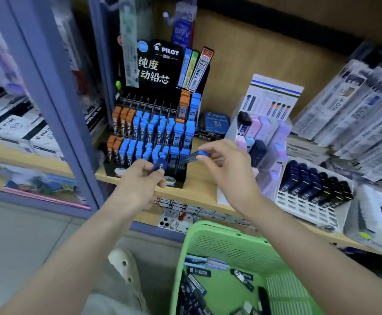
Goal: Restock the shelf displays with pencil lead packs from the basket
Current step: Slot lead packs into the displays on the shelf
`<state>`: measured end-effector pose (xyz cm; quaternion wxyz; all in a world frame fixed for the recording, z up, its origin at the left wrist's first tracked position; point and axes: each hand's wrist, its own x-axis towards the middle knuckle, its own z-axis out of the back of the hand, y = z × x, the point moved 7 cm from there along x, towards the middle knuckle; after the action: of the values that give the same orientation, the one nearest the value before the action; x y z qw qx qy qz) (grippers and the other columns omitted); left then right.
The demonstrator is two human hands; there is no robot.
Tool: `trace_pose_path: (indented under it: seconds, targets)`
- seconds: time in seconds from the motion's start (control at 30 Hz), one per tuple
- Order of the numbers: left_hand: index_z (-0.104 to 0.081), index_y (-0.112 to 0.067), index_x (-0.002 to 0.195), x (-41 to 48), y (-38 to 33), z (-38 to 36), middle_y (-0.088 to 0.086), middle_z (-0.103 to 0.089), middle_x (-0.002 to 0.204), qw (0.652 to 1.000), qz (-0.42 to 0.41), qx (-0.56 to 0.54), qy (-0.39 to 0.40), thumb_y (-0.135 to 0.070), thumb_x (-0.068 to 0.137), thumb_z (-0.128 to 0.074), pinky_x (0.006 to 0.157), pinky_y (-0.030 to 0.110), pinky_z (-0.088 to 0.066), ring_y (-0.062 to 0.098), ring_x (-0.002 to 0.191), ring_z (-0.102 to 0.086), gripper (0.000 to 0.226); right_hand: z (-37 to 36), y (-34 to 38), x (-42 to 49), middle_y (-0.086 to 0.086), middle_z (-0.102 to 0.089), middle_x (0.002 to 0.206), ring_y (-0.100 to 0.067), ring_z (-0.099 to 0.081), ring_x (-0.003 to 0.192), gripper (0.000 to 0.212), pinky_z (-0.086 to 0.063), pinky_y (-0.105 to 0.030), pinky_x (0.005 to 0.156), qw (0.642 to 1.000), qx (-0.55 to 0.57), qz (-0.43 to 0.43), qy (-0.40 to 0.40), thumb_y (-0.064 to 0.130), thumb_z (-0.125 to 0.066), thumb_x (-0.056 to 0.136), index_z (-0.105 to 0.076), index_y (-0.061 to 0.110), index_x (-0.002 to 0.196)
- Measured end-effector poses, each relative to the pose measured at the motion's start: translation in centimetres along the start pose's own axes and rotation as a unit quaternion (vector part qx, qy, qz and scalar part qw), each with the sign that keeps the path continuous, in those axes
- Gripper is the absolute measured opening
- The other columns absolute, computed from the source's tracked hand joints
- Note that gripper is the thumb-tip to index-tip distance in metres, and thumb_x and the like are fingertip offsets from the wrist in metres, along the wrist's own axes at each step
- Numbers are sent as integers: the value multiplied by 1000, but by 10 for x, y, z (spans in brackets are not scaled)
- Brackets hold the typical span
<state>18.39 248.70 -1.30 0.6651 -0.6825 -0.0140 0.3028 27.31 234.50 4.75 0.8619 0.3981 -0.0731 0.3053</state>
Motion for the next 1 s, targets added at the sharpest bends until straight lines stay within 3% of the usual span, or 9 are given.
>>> trace_pose_path:
  seconds: [0.23, 0.43, 0.67, 0.8, 1.0]
  targets:
    - [-42, -14, 84, 0, -1, 19, 2, -55, 70, 1000, -8, 1, 0, -14, 99, -45, 33, 18, -23, 10, 39, -28, 16, -21, 4, 14, 9, -54, 90, -1, -52, 77, 16, -48, -20, 80, 993, -91, 36, 63, 14, -65, 87, -70, 12, 102]
    - [-44, -15, 84, 1, -2, 21, 1, -56, 69, 1000, -15, 4, 0, -15, 99, -46, 34, 18, -25, 11, 39, -30, 15, -23, 13, 25, 7, -54, 93, -4, -50, 80, 18, -39, -6, 78, 987, -125, 37, 97, 15, -63, 89, -70, 12, 105]
    - [-47, -18, 83, 2, -2, 21, -2, -60, 69, 1000, -25, 18, -4, -18, 98, -48, 46, 24, -25, 15, 49, -32, 15, -24, 5, 31, 7, -53, 93, -6, -52, 84, 18, -37, -11, 83, 981, -159, 23, 104, 14, -60, 91, -69, 13, 106]
    - [-47, -19, 82, 3, -3, 19, -1, -60, 69, 1000, -25, 17, -4, -18, 98, -48, 46, 24, -25, 15, 50, -33, 16, -33, -2, 25, 2, -58, 100, -10, -55, 89, 19, -45, -23, 89, 980, -147, 6, 131, 15, -60, 91, -67, 13, 108]
    - [-48, -17, 85, 1, -4, 17, -1, -59, 70, 1000, -20, 15, -1, -18, 98, -49, 45, 24, -25, 14, 50, -32, 13, -45, -8, 19, 4, -57, 93, -12, -56, 85, 11, -50, -33, 82, 982, -140, 11, 128, 15, -64, 88, -60, 12, 98]
